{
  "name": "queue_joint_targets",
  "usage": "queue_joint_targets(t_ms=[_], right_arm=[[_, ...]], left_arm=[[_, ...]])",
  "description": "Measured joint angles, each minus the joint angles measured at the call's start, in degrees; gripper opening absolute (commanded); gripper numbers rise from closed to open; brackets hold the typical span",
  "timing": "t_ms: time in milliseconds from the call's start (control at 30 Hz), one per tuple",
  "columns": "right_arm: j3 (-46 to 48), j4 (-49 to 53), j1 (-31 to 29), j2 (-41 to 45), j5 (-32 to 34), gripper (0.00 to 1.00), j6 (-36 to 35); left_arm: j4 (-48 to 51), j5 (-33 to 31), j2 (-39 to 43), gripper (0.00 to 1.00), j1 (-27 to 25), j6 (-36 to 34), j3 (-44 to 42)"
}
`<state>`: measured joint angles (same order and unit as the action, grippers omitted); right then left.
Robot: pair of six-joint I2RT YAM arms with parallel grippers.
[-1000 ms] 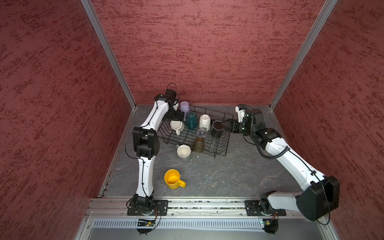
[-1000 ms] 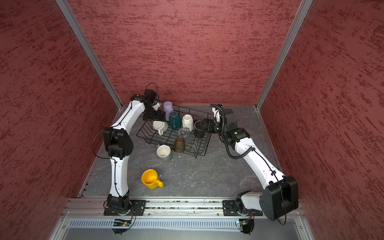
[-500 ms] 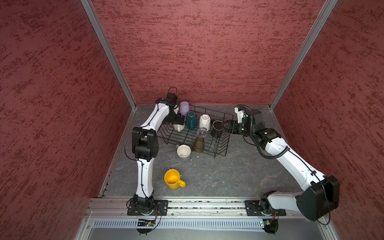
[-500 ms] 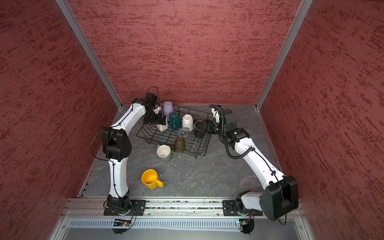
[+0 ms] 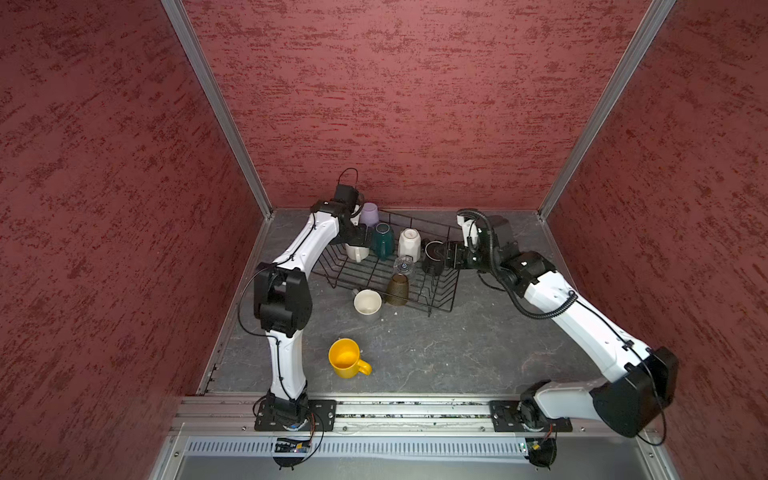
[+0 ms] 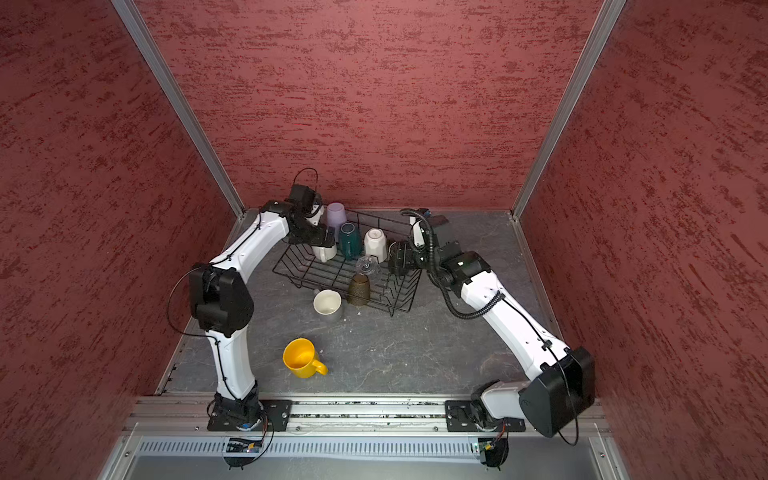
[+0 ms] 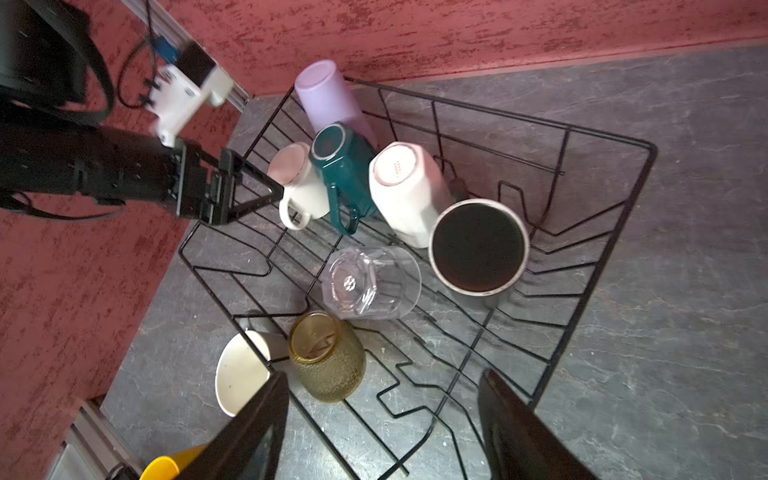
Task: Load the cups into the dish rack
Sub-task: 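Open and raise the left gripper while the right gripper moves to the white cup, then close the right gripper on the rim of the small white cup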
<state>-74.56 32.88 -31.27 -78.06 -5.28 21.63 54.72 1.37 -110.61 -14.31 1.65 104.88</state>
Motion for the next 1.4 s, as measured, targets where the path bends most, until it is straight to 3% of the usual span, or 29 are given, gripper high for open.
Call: queue_joint_targets(t_ms=[267, 433, 700, 933, 1400], right_arm=[[-2.56, 5.92, -15.89, -5.49, 8.04, 0.65, 4.7], [-6.01, 8.66, -22.4, -12.11, 10.08, 0.62, 9.94], [-10.86, 10.67, -28.24, -20.61, 12.87, 0.57, 18.97], [-14.6, 11.37, -29.59, -25.83, 14.88, 0.52, 23.87], [-21.49, 12.31, -29.66, -37.09, 17.07, 0.46, 24.96]], left_arm=[[-19.3, 1.99, 22.95, 1.0, 4.68, 4.22, -18.16], [-27.93, 4.15, 30.25, 1.0, 9.97, 8.96, -28.17], [-33.46, 6.69, 32.72, 1.0, 13.22, 12.74, -33.24], [-36.17, 7.8, 35.1, 1.0, 14.47, 14.14, -35.52], [-37.22, 7.78, 36.41, 1.0, 14.29, 14.01, -36.22]])
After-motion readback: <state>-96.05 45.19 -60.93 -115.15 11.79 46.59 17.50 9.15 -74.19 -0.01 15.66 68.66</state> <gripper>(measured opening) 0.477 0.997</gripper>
